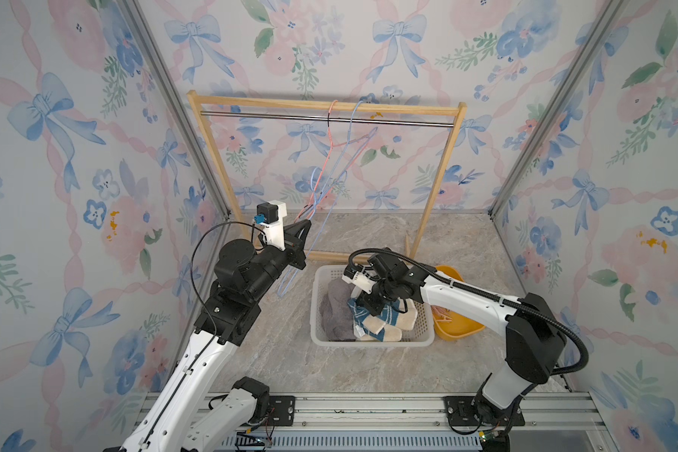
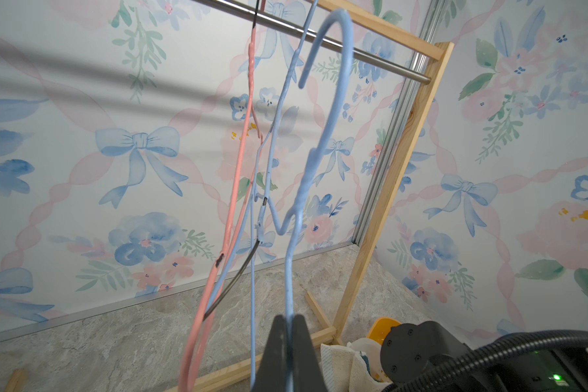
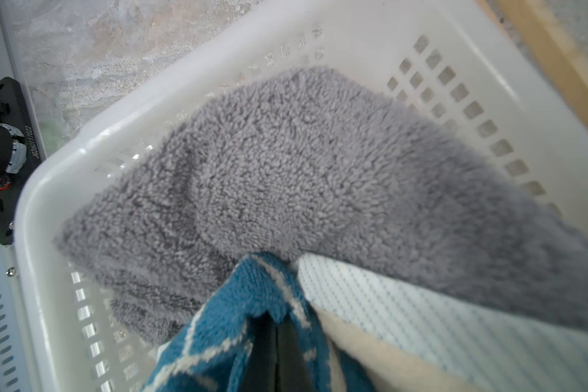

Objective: Remove the clothespins securing towels to the hanger
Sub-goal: Place the towel in the basket.

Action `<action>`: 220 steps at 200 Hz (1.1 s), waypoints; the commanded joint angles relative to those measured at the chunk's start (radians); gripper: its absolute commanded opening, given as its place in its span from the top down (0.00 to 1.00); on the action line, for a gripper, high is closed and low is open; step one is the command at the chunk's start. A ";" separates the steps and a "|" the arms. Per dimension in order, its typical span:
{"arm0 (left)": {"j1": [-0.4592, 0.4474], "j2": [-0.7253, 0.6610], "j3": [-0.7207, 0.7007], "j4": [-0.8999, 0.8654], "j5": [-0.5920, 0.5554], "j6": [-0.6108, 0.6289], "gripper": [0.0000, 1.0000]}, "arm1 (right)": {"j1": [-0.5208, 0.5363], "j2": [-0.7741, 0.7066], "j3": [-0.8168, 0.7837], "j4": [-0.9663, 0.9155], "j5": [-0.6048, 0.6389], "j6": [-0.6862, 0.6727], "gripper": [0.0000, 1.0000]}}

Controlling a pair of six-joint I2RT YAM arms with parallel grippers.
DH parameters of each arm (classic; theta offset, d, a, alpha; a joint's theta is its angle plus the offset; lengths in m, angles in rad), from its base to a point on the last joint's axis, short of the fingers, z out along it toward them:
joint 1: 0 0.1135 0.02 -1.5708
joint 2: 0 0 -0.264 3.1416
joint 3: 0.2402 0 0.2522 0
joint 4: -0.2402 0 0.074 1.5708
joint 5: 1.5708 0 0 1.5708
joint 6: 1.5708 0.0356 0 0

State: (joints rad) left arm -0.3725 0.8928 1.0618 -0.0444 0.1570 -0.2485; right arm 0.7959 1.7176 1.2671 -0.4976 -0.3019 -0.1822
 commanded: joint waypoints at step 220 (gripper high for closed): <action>-0.142 0.116 0.016 0.001 0.135 0.021 1.00 | -0.304 -0.578 -0.034 0.068 -0.122 0.110 0.02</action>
State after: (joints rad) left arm -0.4824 0.9932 1.0405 -0.0536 0.2970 -0.2436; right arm 0.5285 1.1858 1.2648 -0.4683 -0.4088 -0.1135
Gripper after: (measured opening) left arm 0.050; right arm 0.978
